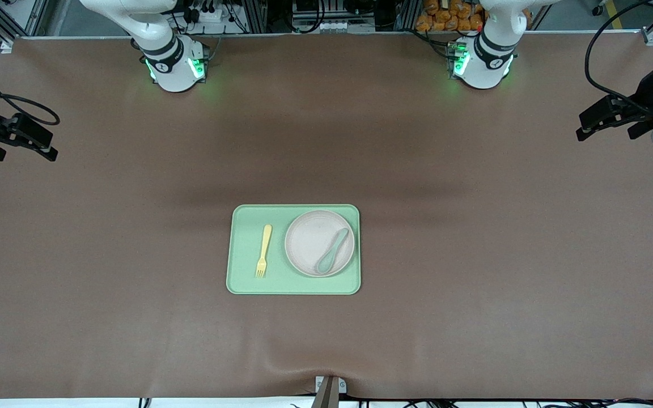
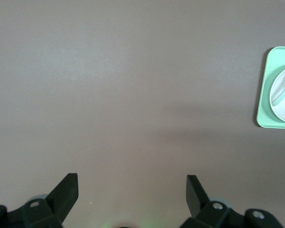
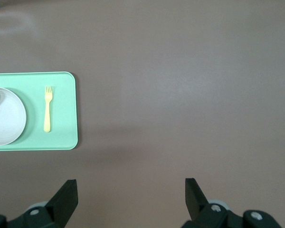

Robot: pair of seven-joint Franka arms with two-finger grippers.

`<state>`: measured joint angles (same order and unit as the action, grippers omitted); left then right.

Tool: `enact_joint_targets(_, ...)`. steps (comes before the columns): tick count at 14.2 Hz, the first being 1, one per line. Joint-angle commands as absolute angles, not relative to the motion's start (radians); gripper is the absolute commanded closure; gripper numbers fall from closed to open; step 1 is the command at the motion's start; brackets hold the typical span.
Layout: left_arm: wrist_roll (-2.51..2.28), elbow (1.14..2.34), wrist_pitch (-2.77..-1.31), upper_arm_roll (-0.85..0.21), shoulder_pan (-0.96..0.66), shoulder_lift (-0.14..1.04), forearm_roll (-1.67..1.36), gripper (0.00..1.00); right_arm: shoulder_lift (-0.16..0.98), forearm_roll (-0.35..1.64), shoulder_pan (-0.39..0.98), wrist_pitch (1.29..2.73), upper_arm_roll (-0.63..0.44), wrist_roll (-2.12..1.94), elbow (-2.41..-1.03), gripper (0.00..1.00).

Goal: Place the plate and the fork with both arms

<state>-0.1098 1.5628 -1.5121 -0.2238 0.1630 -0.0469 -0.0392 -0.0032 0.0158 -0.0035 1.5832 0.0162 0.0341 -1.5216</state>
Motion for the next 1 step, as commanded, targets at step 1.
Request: enact_joint_targets(1, -0.104, 1.534, -1.497, -0.226, 0.172, -0.037, -0.038, 0.00, 0.011, 0.023, 0.002, 1.574, 0.015, 0.040, -1.497, 0.00)
